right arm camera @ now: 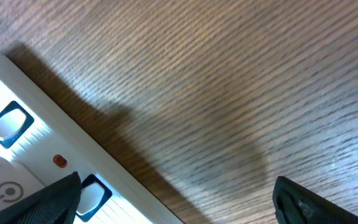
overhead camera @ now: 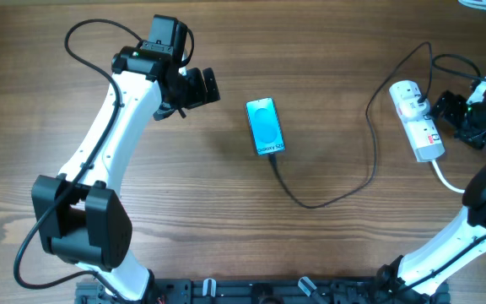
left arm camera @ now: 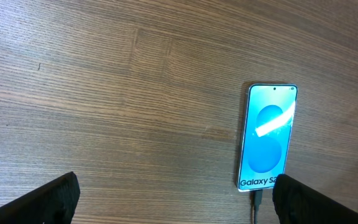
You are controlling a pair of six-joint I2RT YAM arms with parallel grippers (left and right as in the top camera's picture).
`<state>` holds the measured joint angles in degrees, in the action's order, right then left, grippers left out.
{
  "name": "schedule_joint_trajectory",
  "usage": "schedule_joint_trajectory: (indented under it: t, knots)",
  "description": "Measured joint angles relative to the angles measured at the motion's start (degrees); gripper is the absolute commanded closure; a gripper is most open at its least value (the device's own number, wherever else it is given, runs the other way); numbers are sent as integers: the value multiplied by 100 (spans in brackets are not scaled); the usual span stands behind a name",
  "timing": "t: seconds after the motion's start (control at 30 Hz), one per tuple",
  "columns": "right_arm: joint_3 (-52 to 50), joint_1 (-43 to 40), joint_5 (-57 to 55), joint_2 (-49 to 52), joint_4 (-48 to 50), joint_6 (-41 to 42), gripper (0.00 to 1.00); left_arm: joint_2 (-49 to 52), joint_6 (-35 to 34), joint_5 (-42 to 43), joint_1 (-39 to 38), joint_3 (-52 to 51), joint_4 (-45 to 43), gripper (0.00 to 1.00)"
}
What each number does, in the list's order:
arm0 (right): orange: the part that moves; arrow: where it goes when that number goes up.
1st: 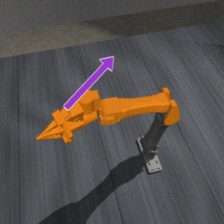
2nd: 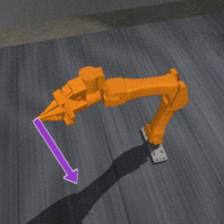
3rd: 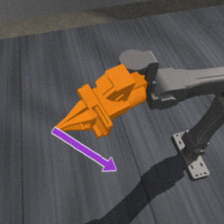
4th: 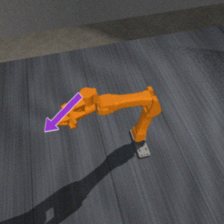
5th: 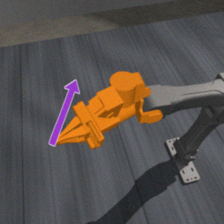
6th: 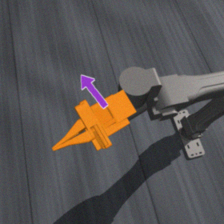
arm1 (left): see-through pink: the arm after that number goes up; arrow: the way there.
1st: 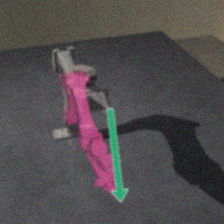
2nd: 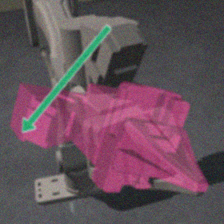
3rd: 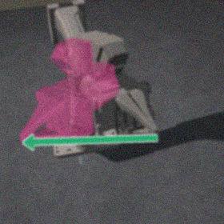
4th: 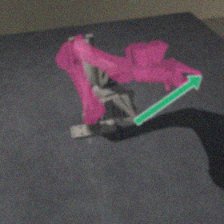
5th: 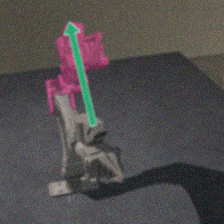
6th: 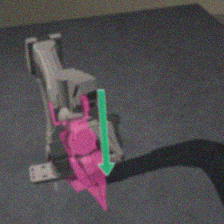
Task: Plug charger to phone and switch on socket
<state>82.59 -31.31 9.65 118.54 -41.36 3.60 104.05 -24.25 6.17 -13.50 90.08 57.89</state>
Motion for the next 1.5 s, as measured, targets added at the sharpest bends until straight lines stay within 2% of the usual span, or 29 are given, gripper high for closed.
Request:
schedule_joint_trajectory:
  t: [0.2, 0.5, 1.0, 1.5]
  knots:
    - [0, 0, 125, 0, -118, 2, 5, 0, 0, 2, 0, 0, 0, 0]
    - [114, 0, 212, 2, -706, -4, 6, 0, 0, 2, 0, 0, 0, 0]
    - [326, -269, 192, 13, -525, 153, 6, 0, 0, 2, 0, 0, 0, 0]
    - [188, -48, 315, 20, -407, 61, 5, 0, 0, 2, 0, 0, 0, 0]
